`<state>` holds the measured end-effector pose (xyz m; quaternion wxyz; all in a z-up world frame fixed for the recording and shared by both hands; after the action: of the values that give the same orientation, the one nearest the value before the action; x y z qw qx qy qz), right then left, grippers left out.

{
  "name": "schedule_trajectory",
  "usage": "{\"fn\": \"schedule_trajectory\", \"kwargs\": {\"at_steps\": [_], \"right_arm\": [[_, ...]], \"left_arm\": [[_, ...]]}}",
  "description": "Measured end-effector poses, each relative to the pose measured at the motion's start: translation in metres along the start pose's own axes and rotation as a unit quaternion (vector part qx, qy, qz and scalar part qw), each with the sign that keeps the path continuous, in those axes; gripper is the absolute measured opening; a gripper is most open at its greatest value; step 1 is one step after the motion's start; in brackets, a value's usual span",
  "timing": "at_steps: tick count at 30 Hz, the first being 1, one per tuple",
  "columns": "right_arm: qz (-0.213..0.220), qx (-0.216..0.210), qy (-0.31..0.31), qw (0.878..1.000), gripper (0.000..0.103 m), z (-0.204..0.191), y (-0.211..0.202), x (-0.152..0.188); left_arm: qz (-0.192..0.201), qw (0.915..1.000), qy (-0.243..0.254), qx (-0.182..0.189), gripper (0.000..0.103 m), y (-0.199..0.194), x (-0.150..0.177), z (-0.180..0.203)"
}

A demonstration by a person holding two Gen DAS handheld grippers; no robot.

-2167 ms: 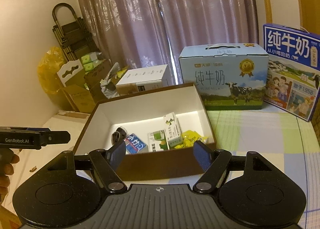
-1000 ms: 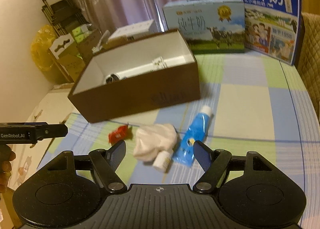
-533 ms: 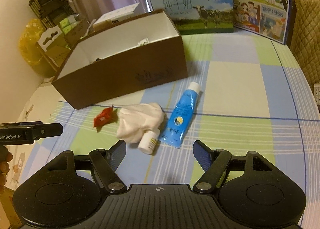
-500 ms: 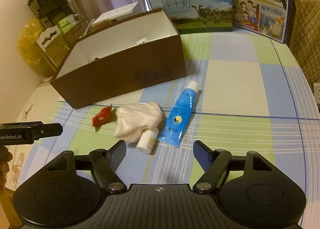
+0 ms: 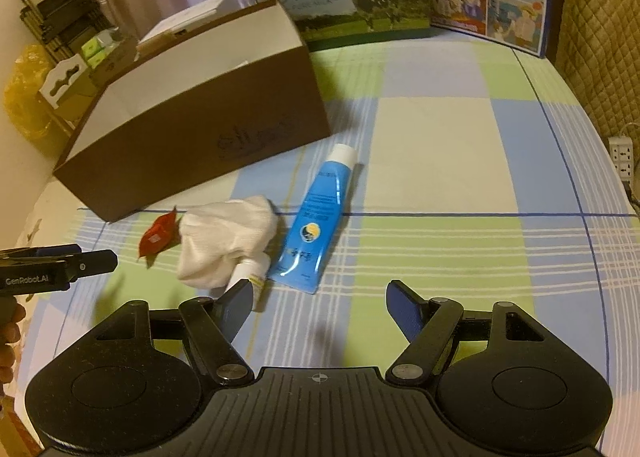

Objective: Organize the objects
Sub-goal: 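Move both tools back toward the red candy packet and blue tube, then grasp the red candy packet with the left tool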

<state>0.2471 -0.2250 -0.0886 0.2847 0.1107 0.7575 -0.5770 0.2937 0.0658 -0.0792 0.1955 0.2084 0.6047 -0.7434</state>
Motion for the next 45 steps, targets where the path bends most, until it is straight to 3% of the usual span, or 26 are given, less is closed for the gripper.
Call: {"fn": "schedule_trajectory", "kwargs": {"at_steps": [7, 13, 18, 25, 30, 34, 42, 45], "right_arm": [[-0.016, 0.006, 0.013, 1.0, 0.071, 0.009, 0.014, -0.001], [-0.027, 0.011, 0.02, 0.999, 0.071, 0.013, 0.022, -0.002], [-0.034, 0.018, 0.029, 0.999, 0.071, 0.019, 0.028, -0.003], [-0.041, 0.023, 0.032, 0.998, 0.071, 0.024, 0.034, -0.004], [-0.041, 0.025, 0.032, 0.998, 0.071, 0.025, 0.037, -0.005], [-0.038, 0.024, 0.03, 0.999, 0.071, 0.025, 0.04, -0.009], [-0.008, 0.018, 0.006, 1.0, 0.071, 0.014, 0.052, -0.028], [0.003, 0.014, -0.016, 1.0, 0.058, 0.005, 0.062, -0.038]], "left_arm": [[-0.01, 0.9997, 0.022, -0.006, 0.08, 0.029, -0.014, -0.007], [-0.025, 0.9986, 0.048, -0.002, 0.066, 0.053, -0.023, -0.007], [-0.034, 0.9973, 0.065, 0.01, 0.064, 0.066, -0.026, -0.005], [-0.051, 0.9951, 0.078, 0.034, 0.044, 0.081, -0.028, 0.002], [-0.054, 0.9955, 0.068, 0.039, 0.038, 0.085, -0.028, 0.006], [-0.051, 0.9964, 0.055, 0.039, 0.025, 0.084, -0.028, 0.004], [-0.046, 0.9986, 0.025, 0.008, 0.024, 0.076, -0.025, -0.007], [-0.043, 0.999, 0.01, -0.008, 0.024, 0.074, -0.025, -0.015]]}}
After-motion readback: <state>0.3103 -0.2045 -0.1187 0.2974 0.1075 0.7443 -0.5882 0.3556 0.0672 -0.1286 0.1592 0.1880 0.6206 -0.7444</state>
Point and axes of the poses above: each gripper's, at about its wrist camera, not at the fingertips, and y roughly the way its jaws point, z to its right, x to its underside, the point moved 2 cm from there along y, roughly the way its jaws point, and after that the axes turned 8 degrees about -y, right-handed, at the moved point
